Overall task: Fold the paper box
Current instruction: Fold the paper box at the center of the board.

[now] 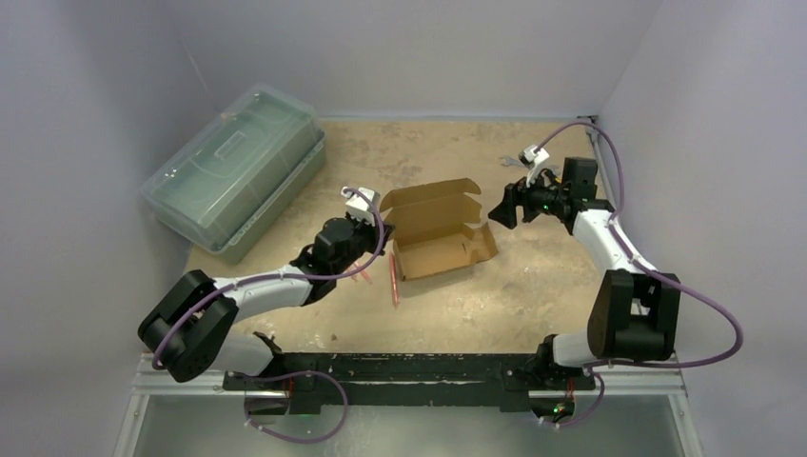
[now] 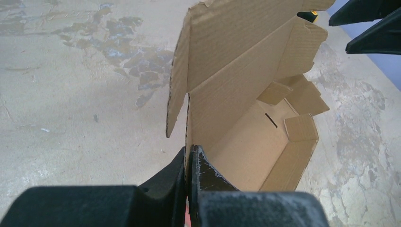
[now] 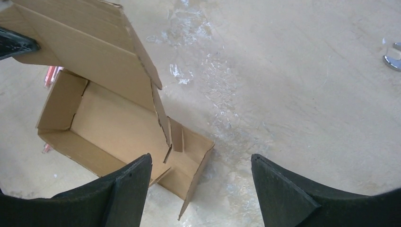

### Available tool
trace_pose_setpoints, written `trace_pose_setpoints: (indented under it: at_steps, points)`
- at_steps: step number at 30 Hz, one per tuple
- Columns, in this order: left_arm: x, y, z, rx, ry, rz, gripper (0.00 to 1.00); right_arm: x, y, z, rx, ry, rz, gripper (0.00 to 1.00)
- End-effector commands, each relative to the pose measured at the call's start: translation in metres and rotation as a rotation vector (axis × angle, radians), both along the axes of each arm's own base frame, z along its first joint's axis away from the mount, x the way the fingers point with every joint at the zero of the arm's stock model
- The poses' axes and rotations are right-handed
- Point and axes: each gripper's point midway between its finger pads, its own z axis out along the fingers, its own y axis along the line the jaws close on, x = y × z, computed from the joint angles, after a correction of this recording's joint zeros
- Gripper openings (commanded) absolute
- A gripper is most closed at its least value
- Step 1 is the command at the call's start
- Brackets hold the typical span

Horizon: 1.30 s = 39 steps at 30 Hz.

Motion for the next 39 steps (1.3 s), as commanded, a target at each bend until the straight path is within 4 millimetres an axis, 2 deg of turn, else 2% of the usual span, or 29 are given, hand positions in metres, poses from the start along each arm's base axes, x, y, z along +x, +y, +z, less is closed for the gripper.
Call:
trace_pose_setpoints:
  at_steps: [1, 5, 10, 13, 17, 22, 25, 28, 31, 34, 39]
  points:
    - [0.002, -0.002, 0.026, -0.055, -0.068, 0.015, 0.0, -0.001, -0.002, -0.009, -0.028, -0.018, 0.013, 0.78]
    - [0.004, -0.003, 0.031, -0.069, -0.073, 0.026, 0.0, -0.006, -0.004, -0.023, -0.046, 0.007, 0.003, 0.75]
    - [0.004, -0.005, 0.034, -0.082, -0.076, 0.042, 0.0, -0.018, 0.004, -0.05, -0.04, 0.11, 0.027, 0.61]
    - [0.004, -0.007, 0.037, -0.087, -0.077, 0.044, 0.0, -0.011, 0.004, -0.051, -0.044, 0.118, 0.001, 0.59]
    - [0.003, -0.009, 0.038, -0.093, -0.073, 0.042, 0.0, -0.007, 0.003, -0.065, -0.055, 0.151, -0.041, 0.57]
    - [0.001, -0.012, 0.04, -0.104, -0.069, 0.037, 0.0, -0.001, 0.003, -0.076, -0.042, 0.21, -0.056, 0.44]
    - [0.0, -0.012, 0.04, -0.109, -0.063, 0.04, 0.0, -0.002, 0.006, -0.077, -0.032, 0.217, -0.044, 0.32]
    - [0.001, -0.011, 0.041, -0.113, -0.056, 0.052, 0.0, -0.003, 0.009, -0.072, -0.021, 0.203, -0.026, 0.13]
    - [0.002, -0.011, 0.042, -0.118, -0.043, 0.063, 0.0, -0.002, 0.011, -0.065, -0.024, 0.173, -0.019, 0.01]
    - [0.002, -0.011, 0.042, -0.122, -0.026, 0.076, 0.0, -0.002, 0.012, -0.058, -0.052, 0.125, -0.015, 0.0]
    - [0.004, -0.013, 0.047, -0.133, -0.001, 0.086, 0.0, -0.002, 0.029, -0.049, -0.167, 0.024, 0.018, 0.0]
